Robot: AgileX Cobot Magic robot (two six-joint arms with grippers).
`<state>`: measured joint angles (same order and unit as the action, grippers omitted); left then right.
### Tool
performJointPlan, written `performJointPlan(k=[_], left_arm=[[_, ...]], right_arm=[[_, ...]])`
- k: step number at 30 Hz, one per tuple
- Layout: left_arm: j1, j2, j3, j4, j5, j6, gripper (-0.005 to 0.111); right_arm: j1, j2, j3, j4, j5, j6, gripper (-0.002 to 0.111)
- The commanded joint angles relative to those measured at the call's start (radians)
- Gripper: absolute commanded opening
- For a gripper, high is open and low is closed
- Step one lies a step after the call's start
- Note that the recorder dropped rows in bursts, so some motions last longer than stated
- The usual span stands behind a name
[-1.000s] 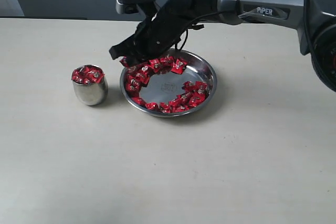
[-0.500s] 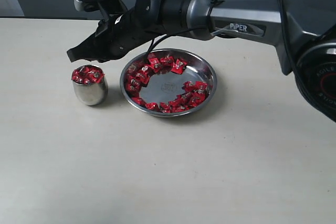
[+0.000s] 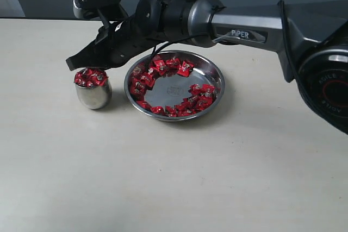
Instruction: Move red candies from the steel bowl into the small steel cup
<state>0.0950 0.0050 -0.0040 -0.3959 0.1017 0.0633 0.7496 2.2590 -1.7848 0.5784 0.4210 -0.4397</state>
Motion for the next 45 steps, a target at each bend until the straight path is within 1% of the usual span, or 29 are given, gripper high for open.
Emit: performJointPlan(k=[1, 12, 14, 17, 18, 25, 27, 28, 29, 31, 32, 34, 35, 38, 41, 43, 44, 45], left_arm=[[0.001, -0.005, 0.004, -0.010, -0.004, 0.001, 0.000], [0.001, -0.005, 0.004, -0.010, -0.004, 0.001, 0.000], [0.001, -0.005, 0.004, -0.010, -0.004, 0.001, 0.000], [0.001, -0.005, 0.004, -0.010, -0.004, 0.001, 0.000], [0.001, -0.005, 0.004, -0.010, -0.004, 0.001, 0.000], [0.001, -0.005, 0.004, -0.010, -0.004, 0.001, 0.000], [0.001, -0.005, 0.004, -0.010, -0.004, 0.001, 0.000], [0.001, -0.005, 0.004, -0.010, -0.004, 0.001, 0.000], [0.001, -0.005, 0.004, -0.010, -0.004, 0.001, 0.000], [0.001, -0.005, 0.004, -0.010, -0.004, 0.001, 0.000], [0.001, -0.005, 0.004, -0.010, -0.004, 0.001, 0.000], [0.001, -0.005, 0.004, -0.010, -0.004, 0.001, 0.000], [0.001, -0.005, 0.004, -0.010, -0.004, 0.001, 0.000], [0.001, -0.005, 0.004, -0.010, -0.004, 0.001, 0.000], [0.001, -0.005, 0.004, -0.010, -0.004, 0.001, 0.000], [0.001, -0.005, 0.004, -0.010, -0.004, 0.001, 0.000], [0.001, -0.005, 0.004, -0.010, -0.004, 0.001, 0.000], [0.001, -0.005, 0.004, -0.010, -0.004, 0.001, 0.000]], right_arm=[[0.000, 0.001, 0.002, 0.000, -0.016, -0.012, 0.013], [0.000, 0.001, -0.005, -0.010, 0.001, -0.037, 0.013], [0.000, 0.001, -0.005, -0.010, 0.008, -0.038, 0.019], [0.000, 0.001, -0.005, -0.010, 0.014, -0.039, 0.030], [0.000, 0.001, -0.005, -0.010, 0.014, -0.039, 0.032], [-0.007, -0.022, -0.005, -0.013, 0.014, -0.039, 0.032], [-0.020, -0.063, -0.005, -0.054, 0.025, -0.030, 0.032], [-0.027, -0.086, -0.005, -0.078, 0.042, -0.010, 0.031], [-0.036, -0.121, -0.005, -0.126, 0.071, 0.032, 0.025], [-0.052, -0.195, 0.004, -0.263, 0.142, 0.112, 0.004], [-0.063, -0.238, 0.020, -0.335, 0.195, 0.171, 0.000], [-0.085, -0.332, 0.080, -0.457, 0.276, 0.265, -0.001], [-0.097, -0.385, 0.133, -0.512, 0.288, 0.307, -0.001], [-0.136, -0.560, 0.348, -0.607, 0.218, 0.407, -0.001], [-0.167, -0.781, 0.641, -0.614, 0.064, 0.514, -0.001], [-0.168, -0.952, 0.818, -0.613, -0.038, 0.604, -0.001], [-0.168, -1.030, 0.918, -0.587, -0.070, 0.643, -0.001], [-0.166, -1.101, 0.974, -0.545, -0.056, 0.682, -0.001]])
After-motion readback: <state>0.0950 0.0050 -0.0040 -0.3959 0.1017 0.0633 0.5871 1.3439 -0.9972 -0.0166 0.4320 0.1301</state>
